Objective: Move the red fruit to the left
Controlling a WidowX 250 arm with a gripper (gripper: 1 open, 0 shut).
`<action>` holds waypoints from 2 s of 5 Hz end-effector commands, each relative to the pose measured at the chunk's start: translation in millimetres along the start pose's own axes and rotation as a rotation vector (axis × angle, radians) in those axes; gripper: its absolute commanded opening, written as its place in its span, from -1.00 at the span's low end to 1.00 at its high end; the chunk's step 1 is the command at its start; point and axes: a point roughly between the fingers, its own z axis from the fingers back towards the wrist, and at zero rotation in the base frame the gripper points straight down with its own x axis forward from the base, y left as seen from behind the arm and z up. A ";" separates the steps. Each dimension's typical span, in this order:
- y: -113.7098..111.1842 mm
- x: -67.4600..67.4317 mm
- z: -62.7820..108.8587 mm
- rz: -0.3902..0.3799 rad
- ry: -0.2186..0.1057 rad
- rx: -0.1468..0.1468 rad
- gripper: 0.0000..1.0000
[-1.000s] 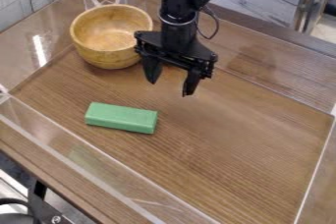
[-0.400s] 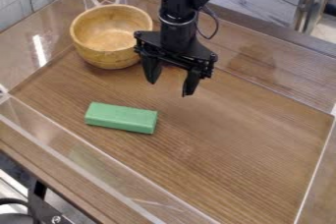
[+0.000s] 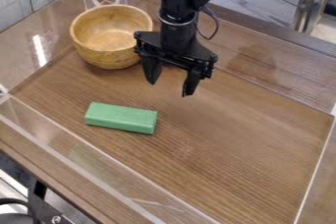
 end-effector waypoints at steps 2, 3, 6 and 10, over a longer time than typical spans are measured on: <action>3.6 10.0 7.9 0.014 -0.038 -0.003 1.00; 4.5 11.3 7.8 0.017 -0.039 -0.002 1.00; -15.9 -9.4 29.6 -0.030 -0.048 -0.077 1.00; -26.9 -26.0 42.6 -0.067 -0.095 -0.090 1.00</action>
